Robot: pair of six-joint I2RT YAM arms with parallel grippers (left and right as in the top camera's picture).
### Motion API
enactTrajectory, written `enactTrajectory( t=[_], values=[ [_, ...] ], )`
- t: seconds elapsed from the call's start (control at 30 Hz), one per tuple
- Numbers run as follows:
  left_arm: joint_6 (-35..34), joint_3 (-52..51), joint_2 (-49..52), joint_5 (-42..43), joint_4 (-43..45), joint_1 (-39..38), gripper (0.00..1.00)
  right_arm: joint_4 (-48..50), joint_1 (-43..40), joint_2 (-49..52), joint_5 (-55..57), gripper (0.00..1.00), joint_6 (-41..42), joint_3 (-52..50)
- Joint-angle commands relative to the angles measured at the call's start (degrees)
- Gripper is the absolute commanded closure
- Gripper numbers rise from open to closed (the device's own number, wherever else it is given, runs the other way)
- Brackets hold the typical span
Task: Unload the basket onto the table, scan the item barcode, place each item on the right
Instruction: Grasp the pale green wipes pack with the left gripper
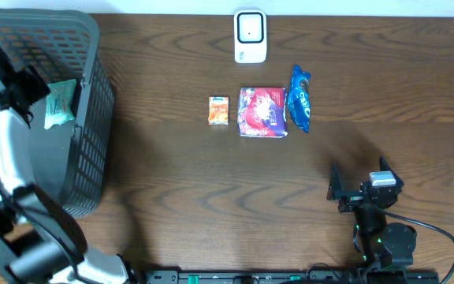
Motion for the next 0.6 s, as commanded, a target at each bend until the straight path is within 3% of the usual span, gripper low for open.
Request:
enactTrajectory(
  t=[0.0, 0.37, 0.57],
  values=[
    [2.4, 0.2, 3.5, 4.7, 1.4, 0.4, 0.35, -0.2, -0.4, -0.3, -0.1, 0.01, -0.7, -0.2],
    [5.3, 0.2, 15.2, 9.2, 7.0, 0.3, 0.35, -0.2, -0.4, -0.3, -0.2, 0.01, -0.7, -0.2],
    [7.2, 0.2, 19.5, 9.1, 7.1, 0.3, 0.46, -0.1, -0.4, -0.3, -0.1, 0.01, -0.7, -0.2]
  ],
)
